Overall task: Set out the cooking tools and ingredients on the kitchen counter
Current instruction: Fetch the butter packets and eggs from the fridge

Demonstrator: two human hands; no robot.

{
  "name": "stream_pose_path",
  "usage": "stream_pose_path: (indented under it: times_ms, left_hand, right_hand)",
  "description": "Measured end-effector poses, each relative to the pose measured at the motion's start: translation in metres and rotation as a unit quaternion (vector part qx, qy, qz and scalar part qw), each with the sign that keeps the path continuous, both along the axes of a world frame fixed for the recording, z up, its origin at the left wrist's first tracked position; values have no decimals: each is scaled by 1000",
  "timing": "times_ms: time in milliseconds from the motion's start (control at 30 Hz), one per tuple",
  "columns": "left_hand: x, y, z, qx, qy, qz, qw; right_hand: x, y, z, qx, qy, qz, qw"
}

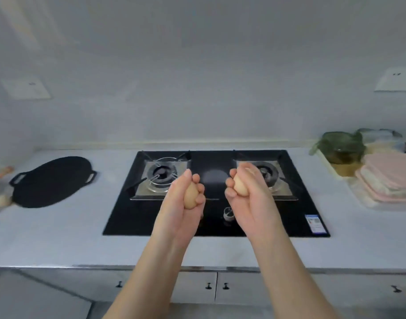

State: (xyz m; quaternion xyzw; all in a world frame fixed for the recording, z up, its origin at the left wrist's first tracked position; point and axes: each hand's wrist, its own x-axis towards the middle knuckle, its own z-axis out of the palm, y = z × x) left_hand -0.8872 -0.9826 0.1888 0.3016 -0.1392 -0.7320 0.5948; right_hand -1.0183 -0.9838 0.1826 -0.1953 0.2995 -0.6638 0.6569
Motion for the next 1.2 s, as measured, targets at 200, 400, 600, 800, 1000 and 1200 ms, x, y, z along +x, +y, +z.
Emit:
stream_pose_path:
  times_ms: [200,400,600,800,1000,1200]
  left_hand:
    - [115,11,-10,21,1,90,996]
    - [191,-2,-22,52,-40,230,971]
    - [264,-37,-25,41,-84,272,958]
    - [322,-43,-35,58,-329,383,861]
    - [413,-38,-57,104,-463,392,788]
    - [553,-42,-101,124,-536,281,786]
  right_hand:
    - [113,-20,-3,57,-2,118,991]
    - [205,-56,-12,85,3,201,976]
    - [278,-115,-23,50,88,309,946]
    - [345,-149,-34,-66,208,385,897]
    - [430,-164,-55,-142,354,450,807]
    - [567,-179,-86,-158,446,494,730]
